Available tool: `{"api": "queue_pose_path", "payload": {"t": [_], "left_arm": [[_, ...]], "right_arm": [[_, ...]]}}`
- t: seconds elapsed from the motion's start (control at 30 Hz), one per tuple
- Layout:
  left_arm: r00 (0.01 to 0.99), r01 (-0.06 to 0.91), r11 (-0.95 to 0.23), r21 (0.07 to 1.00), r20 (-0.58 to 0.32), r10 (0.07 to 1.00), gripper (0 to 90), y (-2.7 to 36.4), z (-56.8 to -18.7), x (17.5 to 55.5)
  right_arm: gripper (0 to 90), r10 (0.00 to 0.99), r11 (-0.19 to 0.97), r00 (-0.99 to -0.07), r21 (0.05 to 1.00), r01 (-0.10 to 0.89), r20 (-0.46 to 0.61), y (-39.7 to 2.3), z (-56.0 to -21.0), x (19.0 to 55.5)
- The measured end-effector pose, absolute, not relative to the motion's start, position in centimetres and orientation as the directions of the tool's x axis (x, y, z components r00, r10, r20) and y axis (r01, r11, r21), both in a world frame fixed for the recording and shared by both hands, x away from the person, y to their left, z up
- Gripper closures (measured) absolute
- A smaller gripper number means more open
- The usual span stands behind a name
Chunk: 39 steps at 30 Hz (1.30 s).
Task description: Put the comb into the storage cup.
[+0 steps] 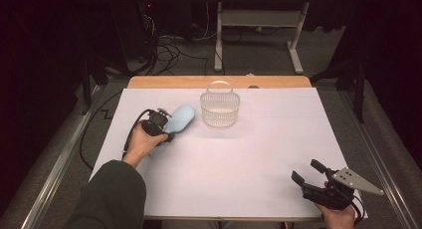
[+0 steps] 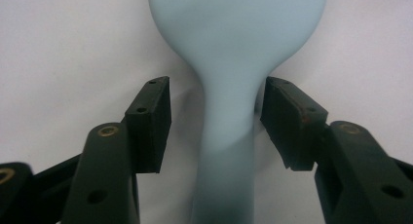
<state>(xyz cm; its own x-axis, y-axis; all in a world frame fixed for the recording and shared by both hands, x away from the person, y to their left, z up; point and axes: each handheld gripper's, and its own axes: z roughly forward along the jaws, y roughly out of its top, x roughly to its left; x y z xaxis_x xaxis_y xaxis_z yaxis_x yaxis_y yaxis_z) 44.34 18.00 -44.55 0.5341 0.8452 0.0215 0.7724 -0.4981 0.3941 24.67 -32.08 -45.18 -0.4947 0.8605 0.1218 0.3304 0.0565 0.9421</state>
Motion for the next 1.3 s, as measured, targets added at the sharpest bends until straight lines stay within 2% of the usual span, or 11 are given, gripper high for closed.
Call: {"api": "queue_pose_path", "payload": {"t": [0.63, 1.3], "left_arm": [[0.5, 0.811, -0.444, 0.382, -0.056, 0.864, 63.9, 17.99, -44.53, 44.83], [0.523, 0.8, -0.468, 0.375, -0.055, 0.85, 68.7, 17.98, -44.47, 44.8]], "right_arm": [[17.5, 0.858, 0.076, -0.502, 0.942, 0.328, 0.106, -31.96, -45.22, 24.7], [18.1, 0.855, 0.087, -0.509, 0.938, 0.334, 0.102, -31.82, -45.27, 24.71]]}}
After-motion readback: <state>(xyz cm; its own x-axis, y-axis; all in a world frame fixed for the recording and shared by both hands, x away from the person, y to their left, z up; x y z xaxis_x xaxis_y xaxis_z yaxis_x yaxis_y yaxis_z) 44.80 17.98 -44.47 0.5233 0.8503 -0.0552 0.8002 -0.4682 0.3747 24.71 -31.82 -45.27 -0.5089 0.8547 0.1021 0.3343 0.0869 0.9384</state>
